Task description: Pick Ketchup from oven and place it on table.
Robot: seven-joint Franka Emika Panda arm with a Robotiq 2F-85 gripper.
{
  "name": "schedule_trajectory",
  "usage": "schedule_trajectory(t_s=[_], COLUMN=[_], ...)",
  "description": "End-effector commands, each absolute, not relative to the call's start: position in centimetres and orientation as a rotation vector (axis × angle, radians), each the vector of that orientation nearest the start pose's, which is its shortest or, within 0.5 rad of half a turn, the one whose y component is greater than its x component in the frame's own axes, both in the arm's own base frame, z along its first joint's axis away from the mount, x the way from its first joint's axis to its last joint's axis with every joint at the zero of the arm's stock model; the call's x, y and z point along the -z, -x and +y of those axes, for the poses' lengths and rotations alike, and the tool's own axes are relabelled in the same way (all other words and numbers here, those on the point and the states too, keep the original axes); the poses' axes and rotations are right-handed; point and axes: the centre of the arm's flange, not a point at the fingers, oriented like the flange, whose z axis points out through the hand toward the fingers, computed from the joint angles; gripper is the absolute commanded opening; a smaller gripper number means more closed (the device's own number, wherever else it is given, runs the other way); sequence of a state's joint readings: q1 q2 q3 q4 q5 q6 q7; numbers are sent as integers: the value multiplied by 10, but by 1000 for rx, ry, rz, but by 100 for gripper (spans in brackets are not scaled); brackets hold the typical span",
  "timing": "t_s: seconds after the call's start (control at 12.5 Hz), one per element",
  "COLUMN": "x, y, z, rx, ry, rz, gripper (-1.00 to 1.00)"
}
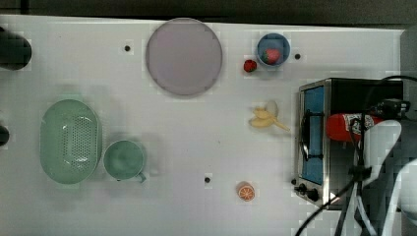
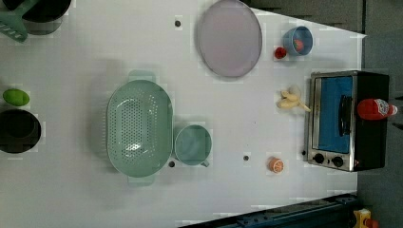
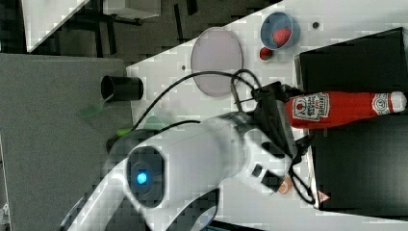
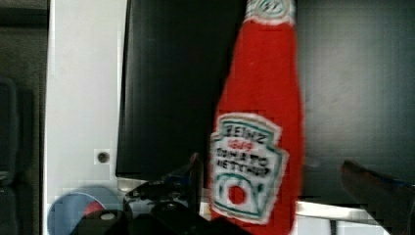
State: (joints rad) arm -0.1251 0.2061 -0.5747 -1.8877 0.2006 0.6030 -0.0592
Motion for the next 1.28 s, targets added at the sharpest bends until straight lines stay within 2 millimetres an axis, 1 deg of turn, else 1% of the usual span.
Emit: schedule_trajectory(t_s=[0.08, 0.16, 0.32, 0.56, 0.64, 0.8, 0.88, 1.12, 1.2, 1.28], x=[-402, -392, -380, -370, -367, -360, -364, -371, -379, -392], y=[-487, -487, -490, -490, -489, -489, -493, -498, -501, -506], z=[-388, -392, -391, -394, -396, -397, -394, -393, -393, -392], rx=[127, 109, 85, 75, 69, 57, 67, 89, 106, 134], ry=[2216, 2201, 2168, 2172, 2170, 2175, 2181, 2188, 2196, 2216], rz=[2186, 2204, 2213, 2227, 2234, 2241, 2231, 2220, 2211, 2193], gripper=[100, 100, 100, 100, 92, 43, 27, 27, 27, 27])
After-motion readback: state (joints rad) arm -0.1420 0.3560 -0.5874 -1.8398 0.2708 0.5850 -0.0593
